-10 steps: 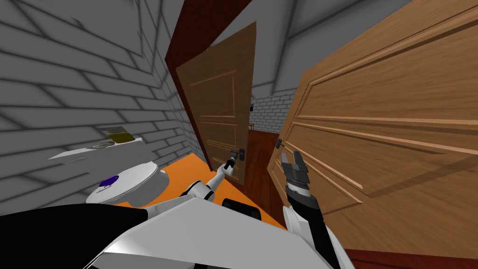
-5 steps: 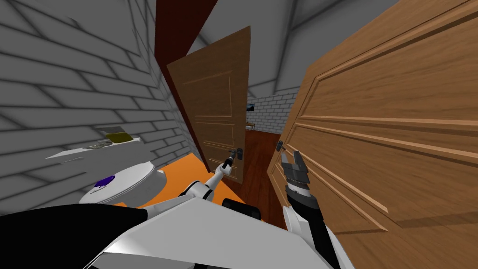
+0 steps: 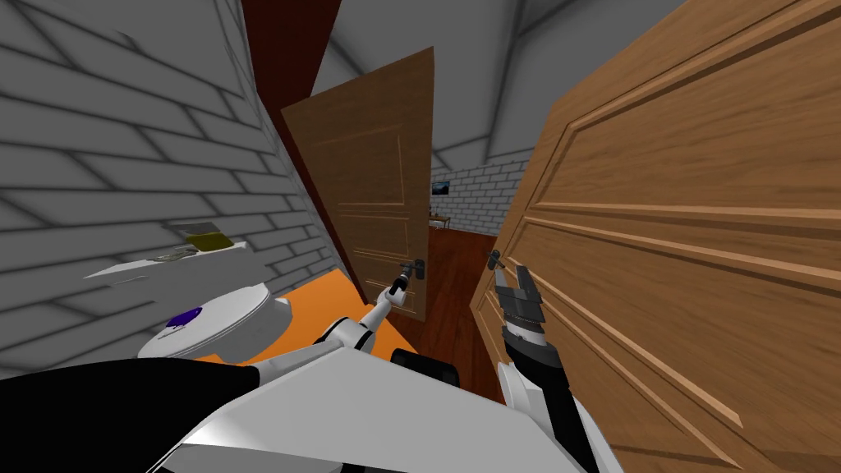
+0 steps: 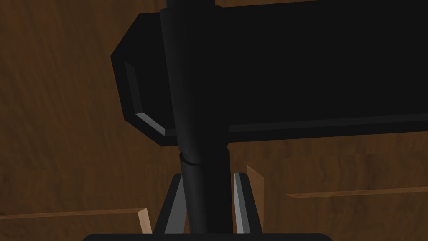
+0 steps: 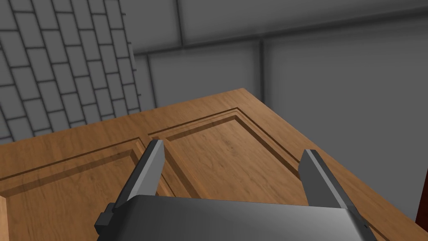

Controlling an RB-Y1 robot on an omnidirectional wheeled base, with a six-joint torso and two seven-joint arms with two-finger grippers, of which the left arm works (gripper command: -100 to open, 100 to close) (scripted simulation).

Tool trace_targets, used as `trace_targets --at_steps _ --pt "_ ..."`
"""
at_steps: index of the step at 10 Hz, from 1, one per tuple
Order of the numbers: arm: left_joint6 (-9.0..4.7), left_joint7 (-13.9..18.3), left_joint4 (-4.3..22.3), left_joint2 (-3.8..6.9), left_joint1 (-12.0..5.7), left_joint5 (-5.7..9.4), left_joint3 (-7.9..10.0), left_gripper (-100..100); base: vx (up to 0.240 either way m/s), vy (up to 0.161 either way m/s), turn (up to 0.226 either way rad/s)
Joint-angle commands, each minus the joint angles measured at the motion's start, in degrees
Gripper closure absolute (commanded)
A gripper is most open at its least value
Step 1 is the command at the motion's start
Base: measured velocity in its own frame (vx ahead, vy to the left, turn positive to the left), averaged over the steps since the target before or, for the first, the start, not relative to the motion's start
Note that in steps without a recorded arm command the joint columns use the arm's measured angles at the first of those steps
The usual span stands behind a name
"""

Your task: Push the door open

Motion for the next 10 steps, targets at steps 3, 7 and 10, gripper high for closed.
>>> trace_targets --at_steps 3,7,10 --pt "-0.82 -0.80 1.58 1.37 -0.73 0.87 3.03 100 0.108 -0.127 0.075" --pt "-0.73 -1.43 1.62 1.61 -0.73 1.37 4.78 100 0.099 -0.077 0.050" --pt "-0.63 -2.12 1.68 1.71 -0.72 1.93 6.73 100 0.116 -0.148 0.081"
